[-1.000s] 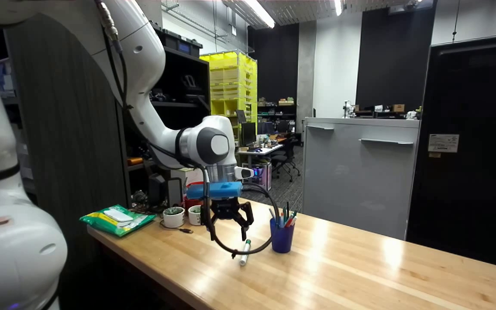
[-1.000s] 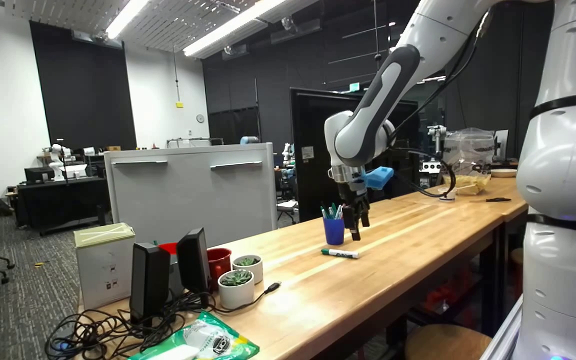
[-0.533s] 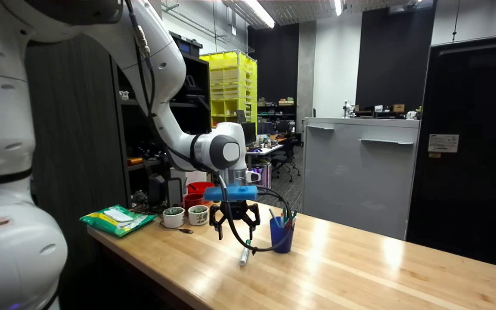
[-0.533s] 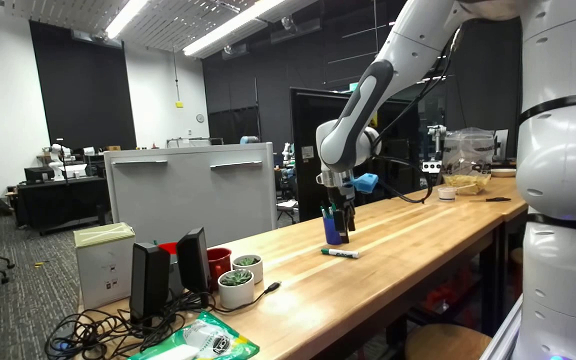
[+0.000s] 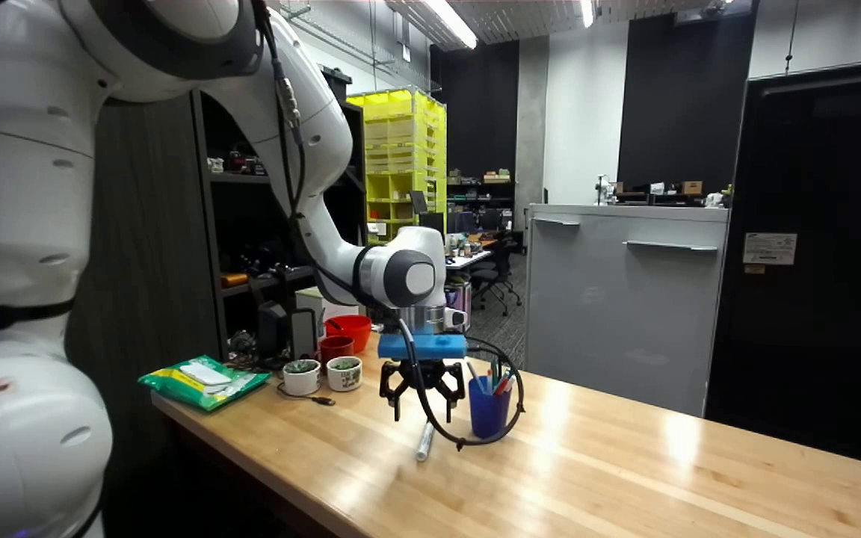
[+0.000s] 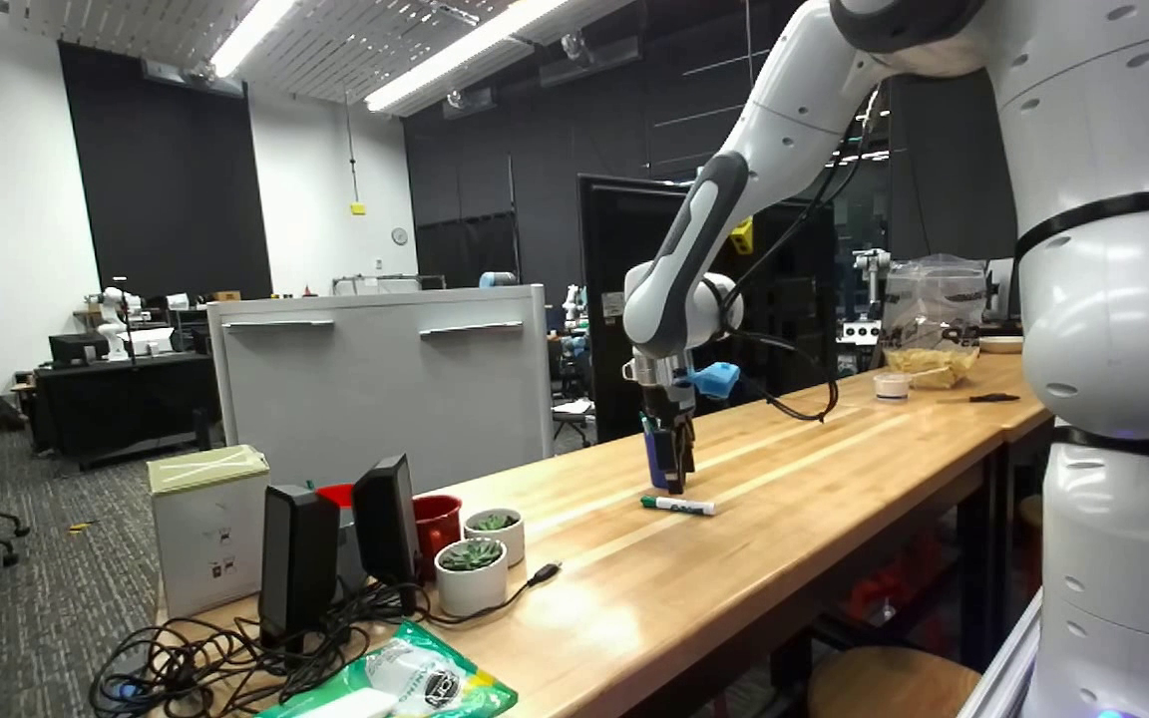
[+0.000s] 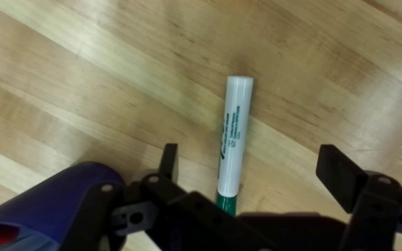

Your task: Move the blue cup backwards then place the green marker in the cup.

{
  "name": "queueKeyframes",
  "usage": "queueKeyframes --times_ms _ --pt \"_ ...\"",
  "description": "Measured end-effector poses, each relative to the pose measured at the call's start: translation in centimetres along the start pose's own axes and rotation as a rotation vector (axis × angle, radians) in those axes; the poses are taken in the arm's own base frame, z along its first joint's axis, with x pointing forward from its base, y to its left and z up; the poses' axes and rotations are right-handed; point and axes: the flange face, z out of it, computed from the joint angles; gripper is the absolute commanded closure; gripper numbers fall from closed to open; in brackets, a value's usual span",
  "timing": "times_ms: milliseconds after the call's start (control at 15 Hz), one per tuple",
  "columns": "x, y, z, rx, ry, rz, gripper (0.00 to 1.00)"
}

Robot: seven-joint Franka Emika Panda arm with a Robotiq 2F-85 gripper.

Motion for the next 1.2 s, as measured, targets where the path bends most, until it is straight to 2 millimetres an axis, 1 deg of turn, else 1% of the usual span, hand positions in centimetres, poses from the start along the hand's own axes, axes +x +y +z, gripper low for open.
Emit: queueKeyframes --times_ms 467,1200 --pt "0.5 1.1 1.9 0.08 0.061 0.037 0.0" --pt "0.3 1.7 3.7 0.113 0.071 0.06 0.0"
